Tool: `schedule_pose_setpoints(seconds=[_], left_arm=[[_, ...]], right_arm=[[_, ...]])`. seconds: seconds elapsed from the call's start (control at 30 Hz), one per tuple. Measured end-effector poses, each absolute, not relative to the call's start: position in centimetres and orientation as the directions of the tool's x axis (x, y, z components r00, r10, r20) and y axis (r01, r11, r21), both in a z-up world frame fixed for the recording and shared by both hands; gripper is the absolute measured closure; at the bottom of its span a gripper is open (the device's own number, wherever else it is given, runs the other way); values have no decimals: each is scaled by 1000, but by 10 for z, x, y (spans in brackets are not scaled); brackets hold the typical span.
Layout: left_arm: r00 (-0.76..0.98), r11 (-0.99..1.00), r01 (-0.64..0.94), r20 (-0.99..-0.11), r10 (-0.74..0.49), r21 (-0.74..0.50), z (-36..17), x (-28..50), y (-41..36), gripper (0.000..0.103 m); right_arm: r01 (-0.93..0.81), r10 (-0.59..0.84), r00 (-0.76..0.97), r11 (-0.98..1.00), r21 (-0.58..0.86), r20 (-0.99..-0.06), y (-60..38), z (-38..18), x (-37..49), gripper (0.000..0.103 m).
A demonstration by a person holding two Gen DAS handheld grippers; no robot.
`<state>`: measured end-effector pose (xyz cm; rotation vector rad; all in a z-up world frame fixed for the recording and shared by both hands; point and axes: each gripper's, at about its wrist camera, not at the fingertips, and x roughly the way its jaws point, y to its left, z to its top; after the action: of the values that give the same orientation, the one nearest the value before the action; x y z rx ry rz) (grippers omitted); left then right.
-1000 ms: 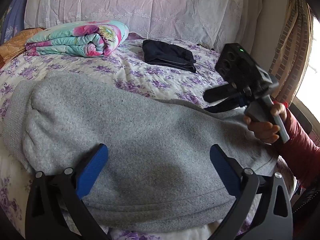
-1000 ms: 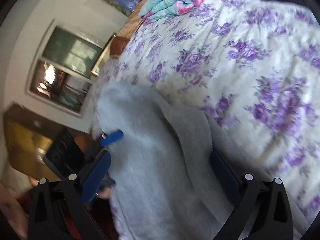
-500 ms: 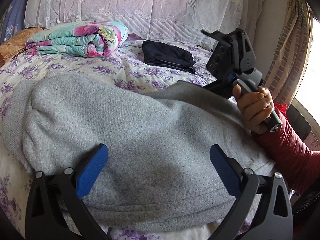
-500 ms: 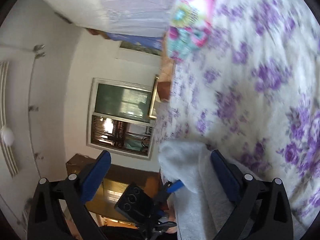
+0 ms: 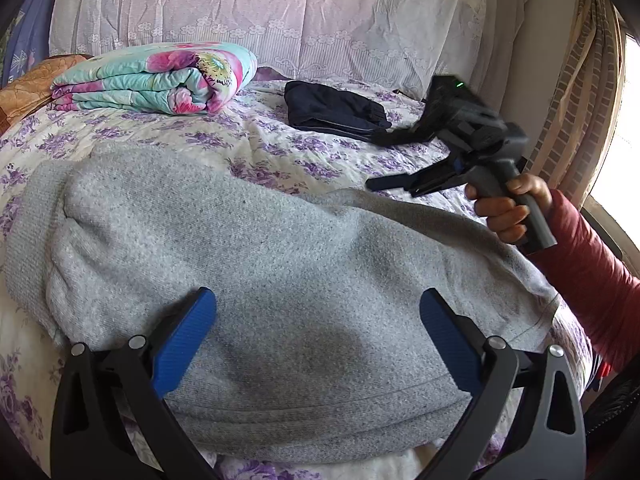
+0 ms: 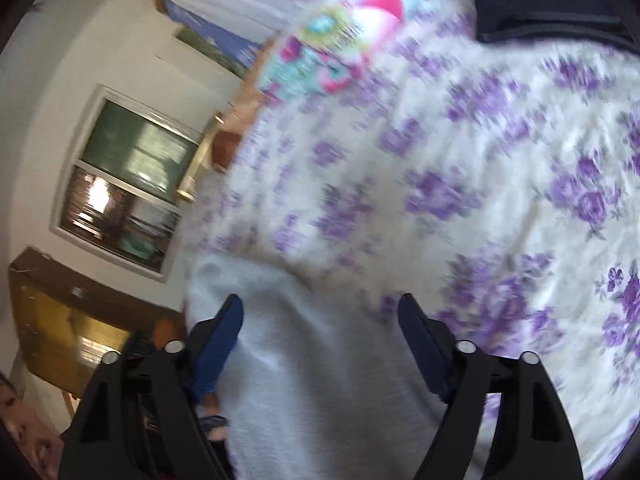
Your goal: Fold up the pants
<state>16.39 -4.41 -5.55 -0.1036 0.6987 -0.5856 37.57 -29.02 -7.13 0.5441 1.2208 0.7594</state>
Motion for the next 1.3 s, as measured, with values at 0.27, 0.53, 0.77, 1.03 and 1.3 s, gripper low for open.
schedule_pose_setpoints(seconds=[0.27, 0.53, 0.77, 1.03, 1.3], left_arm=[[612, 835, 474, -576, -542, -282, -56, 164, -44, 4], [612, 834, 474, -575, -543, -282, -56, 164, -43, 4], [602, 833, 481, -588, -541, -274, -56, 164, -46, 4], [651, 867, 438, -581, -489, -238, -42, 149, -26, 5], [665, 916, 397, -667, -336, -66, -45, 135, -20, 5]], right_arm=[[-309, 717, 155, 688, 656, -680, -267, -79, 355, 82], [-388, 566, 375, 815, 430, -735, -254, -38, 347, 96], [-242, 558, 304, 829, 504, -772, -272, -87, 376, 91], [-272, 596, 406, 803, 530, -693, -284, -29, 331, 73], [-334, 534, 296, 834, 438, -792, -210, -71, 315, 57]])
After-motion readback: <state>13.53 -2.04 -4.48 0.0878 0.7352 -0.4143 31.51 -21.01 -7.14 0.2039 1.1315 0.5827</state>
